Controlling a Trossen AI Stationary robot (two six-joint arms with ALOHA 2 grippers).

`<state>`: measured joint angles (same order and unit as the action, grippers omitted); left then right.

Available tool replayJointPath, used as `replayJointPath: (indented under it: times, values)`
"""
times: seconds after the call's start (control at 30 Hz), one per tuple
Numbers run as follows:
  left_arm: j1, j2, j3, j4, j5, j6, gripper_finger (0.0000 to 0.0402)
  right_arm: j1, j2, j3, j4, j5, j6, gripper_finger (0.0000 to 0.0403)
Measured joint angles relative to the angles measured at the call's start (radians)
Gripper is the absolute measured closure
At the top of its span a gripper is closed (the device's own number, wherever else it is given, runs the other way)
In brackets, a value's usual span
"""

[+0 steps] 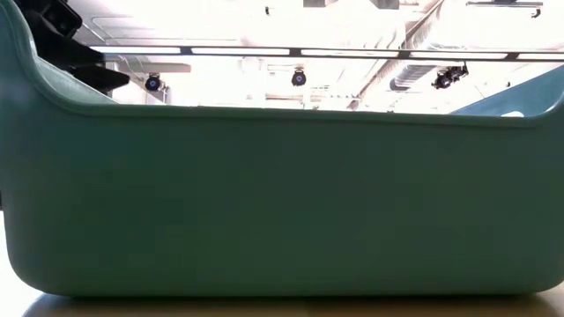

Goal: Sort & place blocks by color
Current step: Return to Home Position

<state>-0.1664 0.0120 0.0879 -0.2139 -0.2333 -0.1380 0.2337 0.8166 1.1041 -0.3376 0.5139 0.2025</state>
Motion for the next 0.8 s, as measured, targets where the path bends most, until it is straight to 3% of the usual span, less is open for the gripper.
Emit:
replayJointPath:
  times: [0.1, 0.17, 0.33, 0.57, 0.8]
  values:
    - [0.015, 0.000, 0.000, 0.001, -0.052, 0.027, 0.0163, 0.000, -0.096, -0.051, -0.089, 0.103, 0.000, 0.0237]
    - [0.022, 0.000, 0.000, 0.001, -0.067, 0.026, 0.0163, 0.000, -0.165, -0.116, -0.092, 0.116, -0.003, 0.0237]
    - [0.030, 0.000, 0.000, 0.002, -0.070, 0.019, 0.0163, 0.001, -0.372, -0.336, -0.061, 0.101, 0.025, 0.0237]
    - [0.030, 0.000, 0.000, 0.003, -0.070, 0.019, 0.0163, 0.001, -0.629, -0.655, 0.116, 0.075, -0.026, 0.0237]
    - [0.030, 0.000, 0.000, 0.003, -0.070, 0.018, 0.0163, 0.001, -0.798, -0.853, 0.128, 0.018, 0.007, 0.0237]
